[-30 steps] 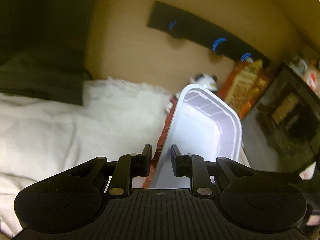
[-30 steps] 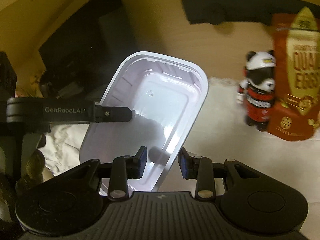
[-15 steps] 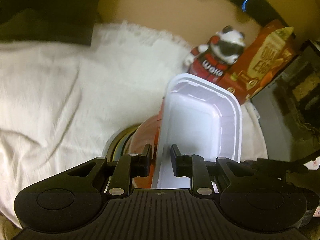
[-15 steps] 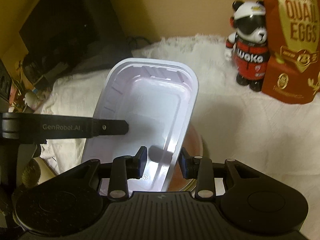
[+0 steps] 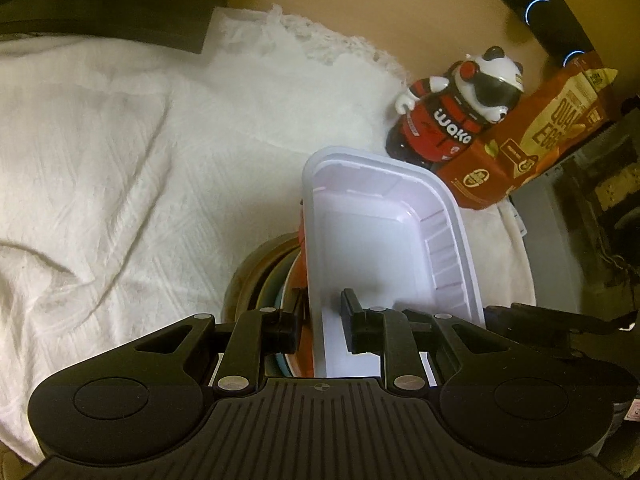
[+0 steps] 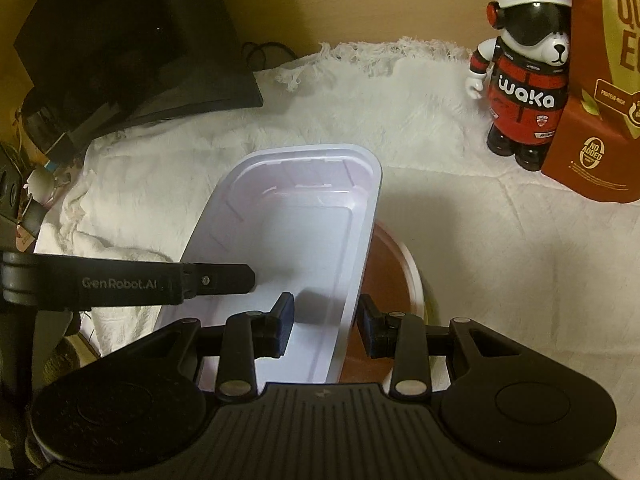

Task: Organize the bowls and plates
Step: 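Lift the tray with the left tool and carry it over the bowl stack, then lower the tray with the left tool onto the white bowl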

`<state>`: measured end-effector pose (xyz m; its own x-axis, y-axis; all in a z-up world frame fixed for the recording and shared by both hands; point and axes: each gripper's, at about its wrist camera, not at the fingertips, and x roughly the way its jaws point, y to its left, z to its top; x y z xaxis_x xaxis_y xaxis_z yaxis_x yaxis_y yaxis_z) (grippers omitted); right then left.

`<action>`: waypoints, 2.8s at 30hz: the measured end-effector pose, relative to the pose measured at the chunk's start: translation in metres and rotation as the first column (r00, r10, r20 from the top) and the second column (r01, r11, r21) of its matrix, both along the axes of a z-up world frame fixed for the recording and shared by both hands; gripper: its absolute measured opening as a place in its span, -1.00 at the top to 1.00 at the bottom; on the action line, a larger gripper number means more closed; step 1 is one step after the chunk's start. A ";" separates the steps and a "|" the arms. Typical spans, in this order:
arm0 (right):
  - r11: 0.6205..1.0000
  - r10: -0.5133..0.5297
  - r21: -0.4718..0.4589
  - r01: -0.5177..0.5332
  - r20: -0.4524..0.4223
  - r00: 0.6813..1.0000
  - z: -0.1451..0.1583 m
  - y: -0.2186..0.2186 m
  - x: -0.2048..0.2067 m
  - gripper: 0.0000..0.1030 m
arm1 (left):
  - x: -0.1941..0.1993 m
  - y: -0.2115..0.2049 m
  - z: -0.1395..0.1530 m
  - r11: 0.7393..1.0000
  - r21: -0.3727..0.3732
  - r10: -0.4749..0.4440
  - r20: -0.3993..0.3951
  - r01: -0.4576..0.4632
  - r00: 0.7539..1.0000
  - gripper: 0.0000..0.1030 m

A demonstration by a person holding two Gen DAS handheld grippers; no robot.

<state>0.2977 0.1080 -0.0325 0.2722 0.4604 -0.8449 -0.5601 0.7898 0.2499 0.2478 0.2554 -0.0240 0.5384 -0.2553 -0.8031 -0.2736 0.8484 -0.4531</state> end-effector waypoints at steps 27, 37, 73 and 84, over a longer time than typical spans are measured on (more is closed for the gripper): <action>0.997 -0.050 0.053 0.051 -0.024 0.998 0.001 -0.032 0.001 0.30 | 0.005 -0.011 0.005 0.998 -0.008 -0.070 0.014 0.070 0.997 0.56; 0.998 -0.022 0.058 0.023 -0.025 0.999 0.000 -0.026 0.002 0.30 | 0.002 -0.005 0.006 0.998 -0.033 -0.051 0.017 0.052 0.999 0.56; 0.997 -0.054 0.060 0.055 -0.024 0.998 0.007 -0.027 -0.001 0.30 | -0.003 0.000 0.007 0.998 -0.056 -0.023 -0.006 0.022 1.000 0.56; 0.996 -0.060 0.065 0.061 -0.023 0.998 0.007 -0.031 -0.005 0.30 | -0.008 0.002 0.012 0.998 -0.061 -0.002 0.006 0.003 1.000 0.56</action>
<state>0.2925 0.0773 -0.0252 0.2836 0.4983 -0.8193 -0.5057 0.8036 0.3137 0.2400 0.2575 -0.0125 0.5427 -0.3047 -0.7827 -0.2687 0.8199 -0.5055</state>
